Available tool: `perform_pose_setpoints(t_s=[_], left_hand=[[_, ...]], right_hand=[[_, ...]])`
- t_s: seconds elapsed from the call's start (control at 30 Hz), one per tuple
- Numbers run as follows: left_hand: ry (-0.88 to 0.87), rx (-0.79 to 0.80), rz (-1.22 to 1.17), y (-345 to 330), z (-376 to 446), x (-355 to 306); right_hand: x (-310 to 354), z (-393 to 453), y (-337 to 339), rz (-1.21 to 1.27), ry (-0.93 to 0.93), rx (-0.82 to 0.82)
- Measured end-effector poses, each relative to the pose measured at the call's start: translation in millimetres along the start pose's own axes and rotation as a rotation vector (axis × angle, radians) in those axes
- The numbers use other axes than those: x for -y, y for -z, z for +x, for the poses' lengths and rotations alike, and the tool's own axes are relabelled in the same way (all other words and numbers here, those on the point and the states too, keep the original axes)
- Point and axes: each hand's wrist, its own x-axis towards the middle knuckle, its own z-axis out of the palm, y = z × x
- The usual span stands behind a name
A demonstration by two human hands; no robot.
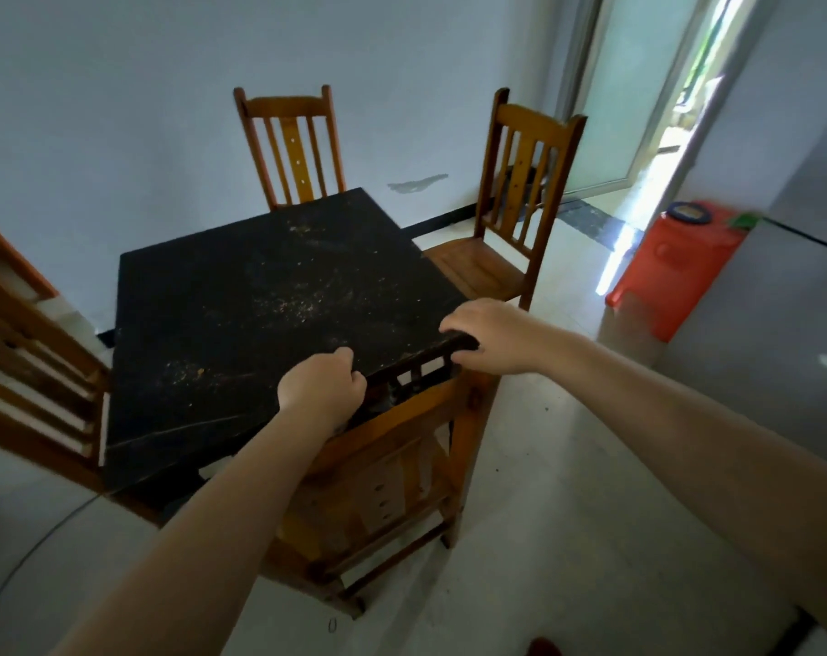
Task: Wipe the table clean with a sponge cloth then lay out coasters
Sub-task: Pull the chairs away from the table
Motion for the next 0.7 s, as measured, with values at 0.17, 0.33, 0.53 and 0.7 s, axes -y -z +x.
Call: perform_pose_setpoints(t_s=[0.17, 0.33, 0.53, 0.7], left_hand=[[-0.142, -0.119, 0.038, 34, 60, -73], [-0.272, -0.253, 0.034, 55, 122, -169], [-0.278, -0.313, -0.028, 75, 214, -306], [-0.277, -0.369, -0.026, 93, 276, -397]], right_hand=[[-85, -9, 35, -0.025, -0.193, -0.126], [-174, -18, 71, -0.008, -0.295, -0.207], [-321, -20, 129, -0.038, -0.345, -0.308], [-421, -14, 172, -0.008, -0.403, -0.381]])
